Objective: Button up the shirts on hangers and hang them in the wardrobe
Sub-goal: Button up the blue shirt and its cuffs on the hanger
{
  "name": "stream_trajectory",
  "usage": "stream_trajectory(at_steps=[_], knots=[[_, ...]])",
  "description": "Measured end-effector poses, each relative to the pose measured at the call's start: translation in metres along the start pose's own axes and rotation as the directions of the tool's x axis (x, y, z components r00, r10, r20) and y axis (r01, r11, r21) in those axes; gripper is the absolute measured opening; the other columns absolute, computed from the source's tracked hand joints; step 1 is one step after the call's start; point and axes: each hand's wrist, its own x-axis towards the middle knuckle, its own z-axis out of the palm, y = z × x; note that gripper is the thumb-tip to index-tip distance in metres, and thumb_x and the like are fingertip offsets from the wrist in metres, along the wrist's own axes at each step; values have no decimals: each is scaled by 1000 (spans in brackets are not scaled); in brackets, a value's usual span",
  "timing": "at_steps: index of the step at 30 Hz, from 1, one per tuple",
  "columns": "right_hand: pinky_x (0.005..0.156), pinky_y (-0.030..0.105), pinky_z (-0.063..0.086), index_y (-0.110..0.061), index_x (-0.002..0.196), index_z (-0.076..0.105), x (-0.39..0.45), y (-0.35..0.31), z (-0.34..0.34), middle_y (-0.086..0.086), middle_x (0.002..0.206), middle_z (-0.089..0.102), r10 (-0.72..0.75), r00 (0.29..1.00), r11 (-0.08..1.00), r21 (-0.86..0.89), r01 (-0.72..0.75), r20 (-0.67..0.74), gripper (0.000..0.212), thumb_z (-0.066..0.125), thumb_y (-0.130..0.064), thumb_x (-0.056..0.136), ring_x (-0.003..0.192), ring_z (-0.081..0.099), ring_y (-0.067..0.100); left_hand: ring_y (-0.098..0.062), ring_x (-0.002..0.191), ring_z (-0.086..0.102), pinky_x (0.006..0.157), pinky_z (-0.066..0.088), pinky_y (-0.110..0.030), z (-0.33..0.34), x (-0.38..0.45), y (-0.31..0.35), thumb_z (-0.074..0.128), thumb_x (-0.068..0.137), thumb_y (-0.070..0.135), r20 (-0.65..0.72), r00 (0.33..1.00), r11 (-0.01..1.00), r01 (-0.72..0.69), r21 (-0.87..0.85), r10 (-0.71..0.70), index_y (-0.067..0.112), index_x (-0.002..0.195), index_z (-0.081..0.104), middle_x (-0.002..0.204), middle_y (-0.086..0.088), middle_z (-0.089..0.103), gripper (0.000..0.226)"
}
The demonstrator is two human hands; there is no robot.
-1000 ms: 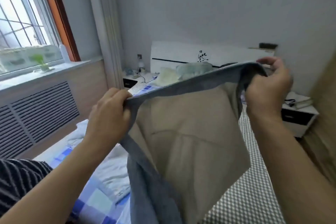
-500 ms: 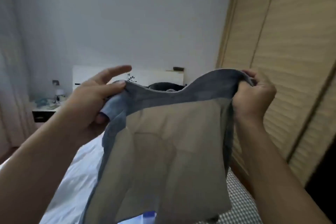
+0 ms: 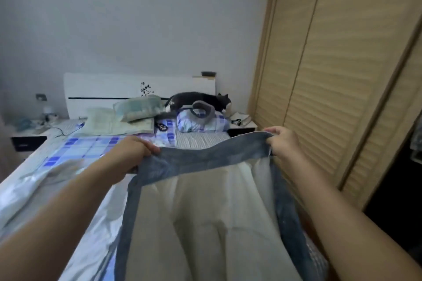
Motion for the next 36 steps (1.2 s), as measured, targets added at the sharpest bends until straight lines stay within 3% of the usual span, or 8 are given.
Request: stream_trajectory(at_steps=[4, 9, 13, 18, 21, 25, 29, 36], knots=[[80, 37, 56, -20, 75, 69, 55, 113, 49, 6, 85, 72, 150, 986, 988, -41, -148, 73, 31, 60, 10, 77, 90, 70, 31, -26, 66, 57, 37, 48, -20, 65, 64, -66, 44, 90, -18, -76, 989, 991, 131, 18, -129, 7, 92, 72, 82, -16, 65, 37], [71, 27, 52, -13, 116, 63, 141, 231, 90, 7, 108, 68, 188, 955, 982, -27, -187, 229, 26, 60, -1, 93, 89, 67, 23, -29, 75, 65, 56, 57, -25, 162, 164, -149, 53, 95, -5, -233, 968, 995, 96, -4, -95, 16, 141, 53, 101, -19, 67, 51], [100, 30, 49, -13, 151, 37, 178, 396, 95, 5, 135, 55, 394, 748, 909, -346, -232, 534, 68, 64, -25, 90, 121, 57, 25, -43, 135, 48, 105, 44, -47, 240, 215, -257, 77, 88, 29, -238, 908, 839, 411, 357, -344, 16, 162, 19, 147, -28, 49, 95], [96, 40, 55, -18, 135, 55, 171, 551, 51, 10, 128, 63, 775, 452, 616, -688, -383, 442, 54, 65, -33, 84, 107, 64, 28, -45, 120, 57, 104, 44, -47, 293, 174, -401, 80, 81, 29, -166, 614, 496, 745, 447, -772, 1, 147, 39, 133, -33, 57, 82], [86, 33, 54, -16, 140, 50, 191, 559, 40, 13, 133, 58, 811, 505, 515, -769, -378, 295, 53, 59, -32, 90, 106, 61, 29, -37, 129, 54, 103, 39, -36, 320, 161, -409, 69, 93, 37, -141, 552, 393, 729, 561, -822, 4, 150, 43, 140, -24, 56, 71], [94, 40, 51, -14, 153, 32, 229, 578, 58, 18, 150, 36, 741, 652, 465, -824, -323, 162, 68, 63, -21, 93, 127, 49, 37, -32, 135, 50, 102, 39, -34, 348, 185, -401, 60, 101, 33, -162, 604, 387, 670, 634, -780, 8, 156, 34, 148, -17, 53, 65], [118, 54, 28, -24, 162, 4, 248, 595, 99, 14, 167, 5, 721, 680, 437, -848, -300, 131, 100, 71, -41, 90, 151, 14, 41, -35, 132, 51, 89, 39, -33, 371, 228, -403, 61, 100, 32, -205, 701, 453, 626, 634, -683, 7, 156, 32, 152, -17, 48, 68], [119, 60, 25, -31, 158, -16, 264, 610, 124, 12, 168, -1, 706, 679, 356, -930, -93, 203, 122, 78, -48, 82, 152, 9, 41, -38, 130, 52, 106, 43, -47, 392, 304, -419, 62, 98, 34, -230, 762, 517, 596, 614, -605, 13, 152, 35, 145, -19, 50, 64]])
